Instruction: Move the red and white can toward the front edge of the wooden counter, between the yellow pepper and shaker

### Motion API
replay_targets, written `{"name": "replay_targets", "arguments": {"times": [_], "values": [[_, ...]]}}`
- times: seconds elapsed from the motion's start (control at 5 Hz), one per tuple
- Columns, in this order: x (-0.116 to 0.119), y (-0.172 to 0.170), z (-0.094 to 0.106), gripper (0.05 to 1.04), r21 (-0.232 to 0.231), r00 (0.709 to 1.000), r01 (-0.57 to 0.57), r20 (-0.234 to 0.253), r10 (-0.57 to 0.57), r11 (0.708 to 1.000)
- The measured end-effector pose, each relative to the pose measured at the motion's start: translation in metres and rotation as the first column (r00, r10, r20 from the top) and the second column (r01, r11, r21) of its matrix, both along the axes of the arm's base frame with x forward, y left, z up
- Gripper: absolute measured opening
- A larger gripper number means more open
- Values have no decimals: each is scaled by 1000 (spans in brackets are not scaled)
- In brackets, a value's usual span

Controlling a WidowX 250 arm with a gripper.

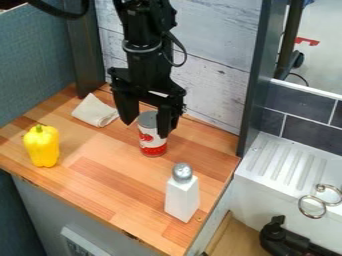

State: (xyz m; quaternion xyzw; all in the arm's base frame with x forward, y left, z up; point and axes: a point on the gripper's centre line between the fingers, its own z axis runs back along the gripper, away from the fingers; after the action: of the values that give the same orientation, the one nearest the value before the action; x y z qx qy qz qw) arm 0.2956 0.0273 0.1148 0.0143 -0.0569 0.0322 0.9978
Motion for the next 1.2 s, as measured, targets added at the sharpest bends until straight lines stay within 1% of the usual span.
{"name": "replay_targets", "arguments": {"times": [0.2,0.4,0.6,0.8,1.0,1.2], "values": [[-2,-1,-9,1005,-4,1000,4,-31,-4,1000],[12,-4,-3,1004,-27,998,65,9,-65,998],[32,7,6,1004,-34,992,109,74,-106,993],[51,18,2,1005,-30,983,157,100,-154,987],[73,29,3,1004,-16,980,179,96,-176,984],[90,38,-12,1004,14,980,189,63,-190,982]]}}
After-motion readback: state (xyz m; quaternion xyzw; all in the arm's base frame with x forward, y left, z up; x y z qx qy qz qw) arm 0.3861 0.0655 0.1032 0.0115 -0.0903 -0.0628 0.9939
